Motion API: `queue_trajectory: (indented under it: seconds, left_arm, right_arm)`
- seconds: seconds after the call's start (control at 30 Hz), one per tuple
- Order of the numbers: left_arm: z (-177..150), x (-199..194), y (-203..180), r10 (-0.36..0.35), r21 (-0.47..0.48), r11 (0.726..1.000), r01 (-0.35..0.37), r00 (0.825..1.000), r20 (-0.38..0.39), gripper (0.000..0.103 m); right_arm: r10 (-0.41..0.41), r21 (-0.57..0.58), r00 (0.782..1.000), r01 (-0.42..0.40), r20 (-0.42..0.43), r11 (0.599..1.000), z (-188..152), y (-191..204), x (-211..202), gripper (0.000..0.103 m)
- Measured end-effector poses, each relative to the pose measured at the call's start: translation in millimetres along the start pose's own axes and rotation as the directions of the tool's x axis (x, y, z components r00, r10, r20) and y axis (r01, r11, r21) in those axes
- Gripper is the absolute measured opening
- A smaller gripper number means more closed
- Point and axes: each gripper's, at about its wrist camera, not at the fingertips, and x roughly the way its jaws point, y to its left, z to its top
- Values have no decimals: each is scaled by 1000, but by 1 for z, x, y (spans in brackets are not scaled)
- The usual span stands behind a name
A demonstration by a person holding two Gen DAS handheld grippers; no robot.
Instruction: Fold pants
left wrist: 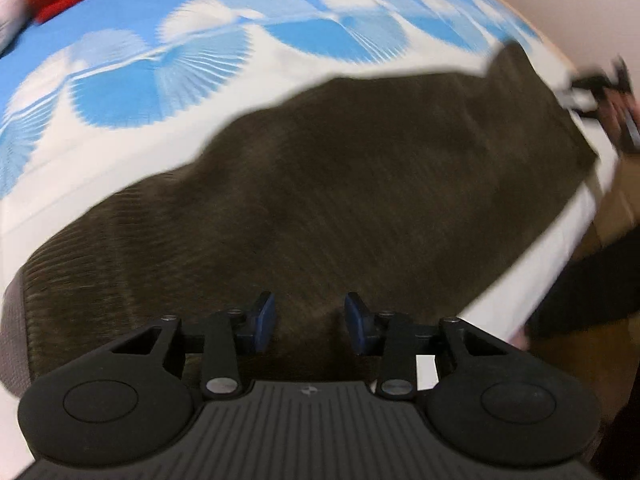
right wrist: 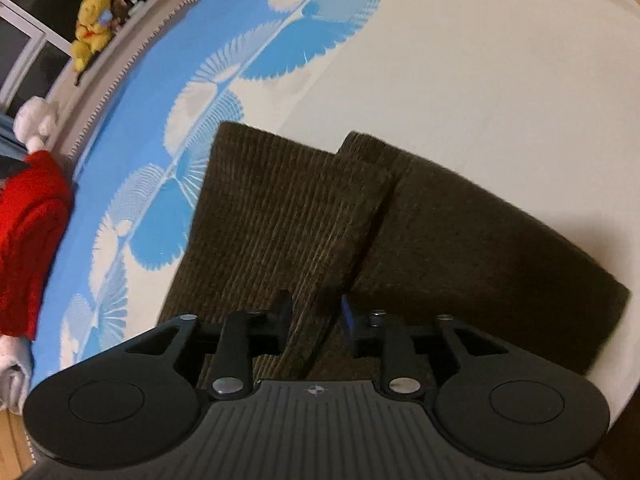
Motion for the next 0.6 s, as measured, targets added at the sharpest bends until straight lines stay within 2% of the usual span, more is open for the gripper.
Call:
queue_trajectory:
  seconds: [0.07,0.27,0.37,0.47,0.5,0.53,0.57,0.6]
  left_arm:
    - [-2,10,-6,-30,29,999,31,999,-28,49]
    - [1,34,-9,27,96,995,-18,996,-89,51]
    - [5,44,-9,69,118,991,-55,991,-114,51]
    - [4,54,-12,111,183,980,-85,984,-139,51]
    - [3,56,-15,115,207,975,-83,982,-147,51]
    - [1,59,-19,129,240,967,-90,980,-154,51]
    - [-2,62,-22,155,281,954,-107,976,-154,48]
    - [-4,65,-25,177,310,943,-123,973,-152,45]
  right_arm:
    - [-7,24,1000,7,1,1000,3,0,9,32]
    - [-19,124,999,15,29,992,16,-10,25,37]
    - [-19,136,999,15,27,991,19,-13,31,37]
    - [-29,124,999,23,45,992,20,-11,31,37]
    - [-33,124,998,26,50,992,22,-12,30,33]
    - [-35,123,998,29,54,992,22,-11,30,21]
    - [-41,119,998,34,55,992,23,-11,30,14]
    - [-44,114,997,37,59,993,24,-11,29,10]
